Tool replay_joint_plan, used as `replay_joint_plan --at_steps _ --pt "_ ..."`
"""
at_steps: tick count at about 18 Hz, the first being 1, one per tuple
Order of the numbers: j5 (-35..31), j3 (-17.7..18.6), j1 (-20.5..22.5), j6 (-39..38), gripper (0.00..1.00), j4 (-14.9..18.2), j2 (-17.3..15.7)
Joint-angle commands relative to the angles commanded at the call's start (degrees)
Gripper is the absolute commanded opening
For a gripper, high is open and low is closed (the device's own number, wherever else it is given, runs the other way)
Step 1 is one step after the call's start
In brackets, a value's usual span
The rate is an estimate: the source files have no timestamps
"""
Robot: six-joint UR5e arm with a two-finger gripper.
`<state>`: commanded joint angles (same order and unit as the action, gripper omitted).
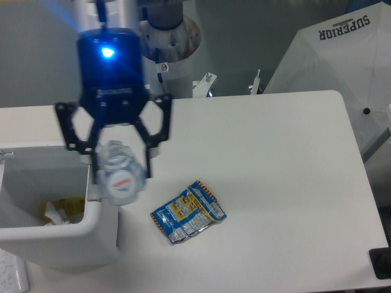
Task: Place the trash in the trash can
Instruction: 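Lower the bottle into the bin and open the gripper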
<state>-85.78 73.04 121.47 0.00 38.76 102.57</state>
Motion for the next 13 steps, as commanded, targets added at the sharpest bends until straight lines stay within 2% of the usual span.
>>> replay_joint_plan --at_steps 6,9,10,11,13 --pt "0.88 0.00 -5.54 0.62 0.70 0.00 2.37" --pt "0.79 1.13 -7.65 0.62 0.75 0.00 3.25" --pt "0.70 2.01 -7.65 0.70 0.81 0.00 3.25" --pt "0.18 2.72 -7.74 0.79 0.98 0.00 3.17" --pt "-0.52 4.56 -7.74 0.70 1.00 0.09 1.86"
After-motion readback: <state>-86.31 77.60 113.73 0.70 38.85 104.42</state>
